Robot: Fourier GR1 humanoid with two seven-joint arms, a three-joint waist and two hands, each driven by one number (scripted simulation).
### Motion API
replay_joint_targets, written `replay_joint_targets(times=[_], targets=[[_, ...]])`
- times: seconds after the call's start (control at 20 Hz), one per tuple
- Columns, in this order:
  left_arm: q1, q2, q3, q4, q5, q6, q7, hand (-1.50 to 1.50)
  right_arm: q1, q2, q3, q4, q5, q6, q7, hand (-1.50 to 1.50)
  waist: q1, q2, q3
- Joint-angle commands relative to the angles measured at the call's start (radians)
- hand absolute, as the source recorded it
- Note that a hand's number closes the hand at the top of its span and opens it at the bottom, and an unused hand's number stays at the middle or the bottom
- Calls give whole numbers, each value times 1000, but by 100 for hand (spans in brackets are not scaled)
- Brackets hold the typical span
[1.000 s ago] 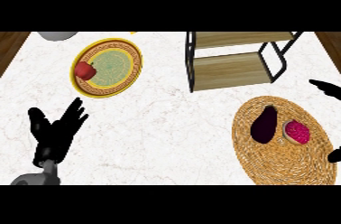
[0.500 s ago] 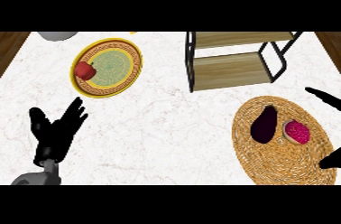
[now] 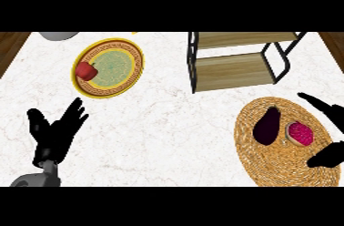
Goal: Pick the cupcake from the placemat and place it in the tiered shelf
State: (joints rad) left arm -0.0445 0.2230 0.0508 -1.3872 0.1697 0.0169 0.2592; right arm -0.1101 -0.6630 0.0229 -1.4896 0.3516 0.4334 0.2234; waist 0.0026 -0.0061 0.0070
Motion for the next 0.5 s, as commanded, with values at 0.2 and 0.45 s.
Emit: replay_joint_targets(times=[0.2, 0.45], targets=[[-10, -19, -6, 23, -30, 16, 43, 0, -81, 114, 47, 52, 141, -73, 37, -150, 4, 7, -7], [34, -62, -30, -46, -31, 24, 67, 0, -67, 104, -21, 225, 158, -121, -181, -150, 4, 7, -6]])
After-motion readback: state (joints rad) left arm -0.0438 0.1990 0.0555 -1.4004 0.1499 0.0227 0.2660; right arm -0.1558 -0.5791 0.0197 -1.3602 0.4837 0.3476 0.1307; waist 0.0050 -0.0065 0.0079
